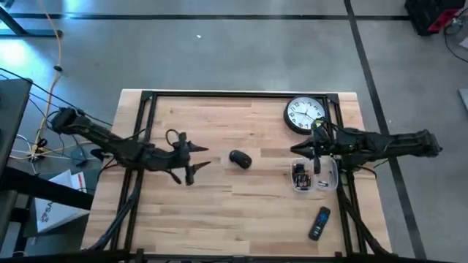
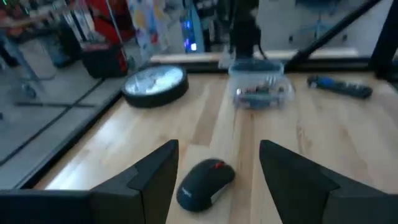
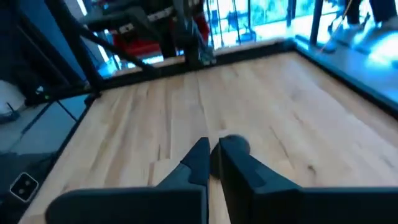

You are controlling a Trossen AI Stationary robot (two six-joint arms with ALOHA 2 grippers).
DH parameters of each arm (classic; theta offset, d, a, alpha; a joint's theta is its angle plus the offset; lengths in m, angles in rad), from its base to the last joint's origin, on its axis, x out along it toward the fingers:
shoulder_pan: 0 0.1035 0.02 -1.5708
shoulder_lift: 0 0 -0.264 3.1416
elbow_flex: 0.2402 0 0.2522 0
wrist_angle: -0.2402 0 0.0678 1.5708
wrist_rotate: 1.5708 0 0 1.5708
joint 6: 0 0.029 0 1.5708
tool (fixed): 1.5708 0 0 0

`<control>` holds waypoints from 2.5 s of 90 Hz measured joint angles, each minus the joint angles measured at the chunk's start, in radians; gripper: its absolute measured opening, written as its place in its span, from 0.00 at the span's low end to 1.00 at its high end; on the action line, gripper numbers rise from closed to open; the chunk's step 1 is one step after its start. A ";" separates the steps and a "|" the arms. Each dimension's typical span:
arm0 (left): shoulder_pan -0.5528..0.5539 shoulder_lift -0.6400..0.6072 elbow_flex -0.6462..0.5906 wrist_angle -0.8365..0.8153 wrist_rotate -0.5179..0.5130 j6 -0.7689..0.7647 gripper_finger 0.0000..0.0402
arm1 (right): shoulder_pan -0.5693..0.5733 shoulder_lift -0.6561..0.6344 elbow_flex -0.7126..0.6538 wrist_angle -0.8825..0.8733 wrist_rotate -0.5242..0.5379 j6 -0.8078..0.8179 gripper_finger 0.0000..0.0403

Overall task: Insert battery
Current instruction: Return to Home Position

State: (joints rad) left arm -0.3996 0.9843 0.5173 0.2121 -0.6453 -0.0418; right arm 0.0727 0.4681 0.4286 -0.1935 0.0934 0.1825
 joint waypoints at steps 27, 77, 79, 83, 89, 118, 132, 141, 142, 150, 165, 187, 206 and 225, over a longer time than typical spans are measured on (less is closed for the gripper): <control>-0.003 -0.234 -0.246 0.129 -0.005 -0.018 0.51 | 0.000 -0.137 -0.070 0.061 -0.039 -0.025 0.00; 0.135 -0.785 -0.344 -0.186 0.392 -0.049 0.51 | -0.001 -0.466 -0.346 0.184 -0.101 0.040 0.00; 0.144 -0.798 -0.352 -0.178 0.413 -0.044 0.51 | -0.001 -0.463 -0.346 0.173 -0.104 0.029 0.00; 0.163 -0.820 -0.364 -0.167 0.443 -0.043 0.51 | -0.001 -0.456 -0.346 0.160 -0.092 0.019 0.00; 0.187 -0.850 -0.388 -0.168 0.464 -0.044 0.51 | -0.001 -0.456 -0.346 0.129 -0.054 0.023 0.00; 0.258 -0.899 -0.464 -0.138 0.601 -0.021 0.49 | -0.001 -0.454 -0.346 0.113 -0.020 0.112 0.00; 0.278 -0.907 -0.506 -0.113 0.611 0.015 0.40 | -0.001 -0.454 -0.346 0.103 -0.022 0.106 0.00; 0.278 -0.912 -0.506 -0.099 0.644 0.035 0.30 | -0.001 -0.455 -0.346 0.100 -0.022 0.105 0.00; 0.278 -0.912 -0.506 -0.094 0.652 0.038 0.29 | -0.001 -0.454 -0.346 0.100 -0.022 0.106 0.00; 0.278 -0.912 -0.506 -0.078 0.773 0.070 0.20 | -0.001 -0.454 -0.346 0.098 -0.022 0.105 0.00; 0.278 -0.912 -0.506 -0.029 0.901 0.073 0.04 | -0.001 -0.454 -0.346 0.091 -0.022 0.105 0.00; 0.278 -0.912 -0.506 -0.035 0.661 -0.046 0.05 | -0.001 -0.454 -0.346 0.071 -0.022 0.105 0.00; 0.278 -0.912 -0.506 -0.035 0.583 -0.052 0.07 | -0.001 -0.454 -0.346 0.054 -0.022 0.105 0.00; 0.278 -0.912 -0.506 -0.035 0.583 -0.052 0.07 | -0.001 -0.454 -0.346 0.053 -0.022 0.105 0.00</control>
State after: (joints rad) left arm -0.1219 0.0727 0.0116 0.1772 -0.0624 -0.0933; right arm 0.0719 0.0143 0.0826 -0.1400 0.0711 0.2878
